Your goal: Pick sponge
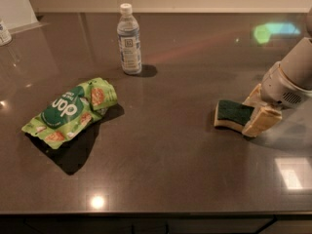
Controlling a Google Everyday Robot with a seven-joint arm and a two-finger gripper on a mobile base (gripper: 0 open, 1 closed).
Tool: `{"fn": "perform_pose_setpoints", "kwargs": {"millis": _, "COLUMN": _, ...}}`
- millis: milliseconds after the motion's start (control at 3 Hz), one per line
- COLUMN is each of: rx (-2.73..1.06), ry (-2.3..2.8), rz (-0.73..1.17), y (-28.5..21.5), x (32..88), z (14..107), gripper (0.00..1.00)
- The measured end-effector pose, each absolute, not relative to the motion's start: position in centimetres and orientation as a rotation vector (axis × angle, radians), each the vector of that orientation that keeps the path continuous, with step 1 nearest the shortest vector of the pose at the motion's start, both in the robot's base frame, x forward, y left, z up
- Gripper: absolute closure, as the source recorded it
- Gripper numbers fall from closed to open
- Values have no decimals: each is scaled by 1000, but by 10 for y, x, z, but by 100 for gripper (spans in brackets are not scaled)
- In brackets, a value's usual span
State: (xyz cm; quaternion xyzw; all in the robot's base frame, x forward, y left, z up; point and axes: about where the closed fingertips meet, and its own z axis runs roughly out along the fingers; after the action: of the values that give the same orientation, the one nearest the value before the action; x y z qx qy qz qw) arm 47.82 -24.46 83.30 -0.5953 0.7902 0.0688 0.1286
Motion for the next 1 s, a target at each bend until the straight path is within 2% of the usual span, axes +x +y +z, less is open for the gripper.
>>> {"fn": "perform_pose_setpoints", "kwargs": {"millis": 333, "rx": -1718, "ry": 2283, "rz": 196, "y": -236, "x": 484, "z": 858, "gripper": 88}}
{"fn": "perform_pose_setpoints", "kwargs": {"millis": 667, "rx": -1708, "ry": 2267, "rz": 167, "y": -218, "x": 492, "z": 901, "gripper": 100}}
{"fn": "perform_pose_setpoints", "kwargs": {"millis": 1000, "rx": -1725, "ry": 2268, "rz": 141, "y": -202, "x": 499, "z": 931, "gripper": 100}}
